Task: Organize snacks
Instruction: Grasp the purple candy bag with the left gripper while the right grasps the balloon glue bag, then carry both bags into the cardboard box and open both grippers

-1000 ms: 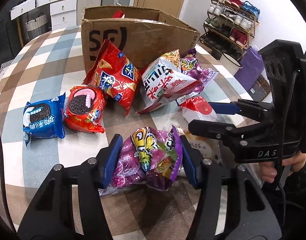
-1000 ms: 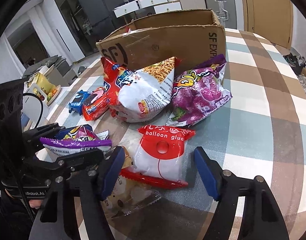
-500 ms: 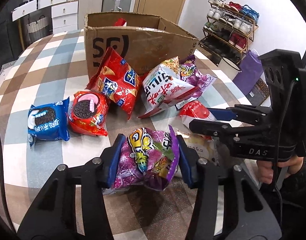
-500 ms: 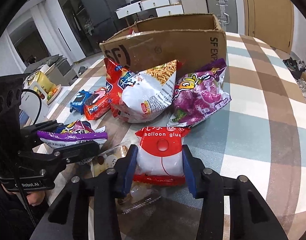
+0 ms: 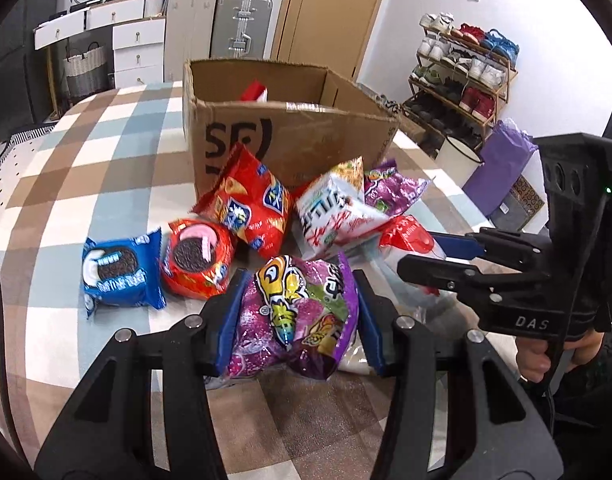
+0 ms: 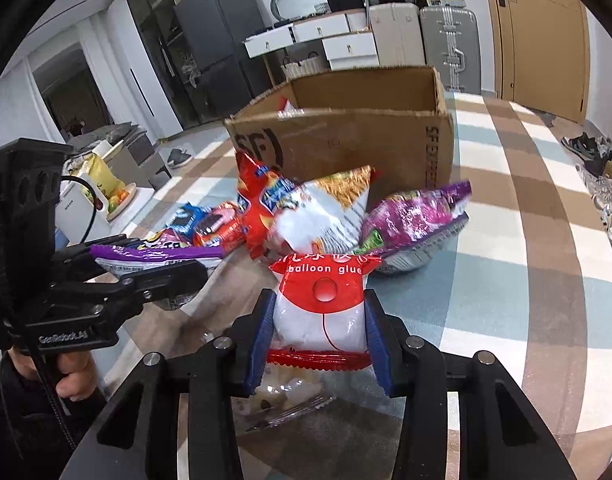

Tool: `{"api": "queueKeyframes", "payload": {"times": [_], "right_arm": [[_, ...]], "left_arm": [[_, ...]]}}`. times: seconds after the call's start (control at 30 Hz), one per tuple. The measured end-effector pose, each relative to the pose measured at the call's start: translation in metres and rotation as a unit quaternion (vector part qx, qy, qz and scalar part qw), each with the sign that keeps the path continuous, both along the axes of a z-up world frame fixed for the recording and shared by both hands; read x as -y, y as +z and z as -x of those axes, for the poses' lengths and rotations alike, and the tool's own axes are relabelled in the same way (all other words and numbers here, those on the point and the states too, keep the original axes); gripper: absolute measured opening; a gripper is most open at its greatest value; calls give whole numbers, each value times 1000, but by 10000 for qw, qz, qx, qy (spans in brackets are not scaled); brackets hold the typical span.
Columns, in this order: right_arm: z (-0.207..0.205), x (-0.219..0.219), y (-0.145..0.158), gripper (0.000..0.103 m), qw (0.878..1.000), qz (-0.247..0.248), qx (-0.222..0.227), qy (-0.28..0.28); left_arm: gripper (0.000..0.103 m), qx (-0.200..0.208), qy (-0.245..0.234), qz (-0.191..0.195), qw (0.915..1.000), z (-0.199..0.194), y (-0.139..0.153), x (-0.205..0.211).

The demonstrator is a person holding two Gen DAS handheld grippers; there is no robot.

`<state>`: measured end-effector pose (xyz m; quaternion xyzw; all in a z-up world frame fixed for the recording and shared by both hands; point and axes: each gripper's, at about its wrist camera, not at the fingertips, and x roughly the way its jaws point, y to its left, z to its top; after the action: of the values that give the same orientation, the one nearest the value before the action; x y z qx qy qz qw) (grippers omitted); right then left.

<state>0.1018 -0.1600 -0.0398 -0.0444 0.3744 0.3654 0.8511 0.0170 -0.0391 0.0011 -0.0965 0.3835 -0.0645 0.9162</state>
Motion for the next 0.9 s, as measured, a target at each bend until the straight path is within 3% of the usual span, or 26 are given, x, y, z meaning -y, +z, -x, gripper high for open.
{"api": "queueKeyframes", "payload": {"times": [0.9], "right_arm": [[-7, 10, 65, 43, 9961, -633, 605, -82]], "left_arm": [[47, 790, 490, -41, 9957, -25, 72, -21]]}}
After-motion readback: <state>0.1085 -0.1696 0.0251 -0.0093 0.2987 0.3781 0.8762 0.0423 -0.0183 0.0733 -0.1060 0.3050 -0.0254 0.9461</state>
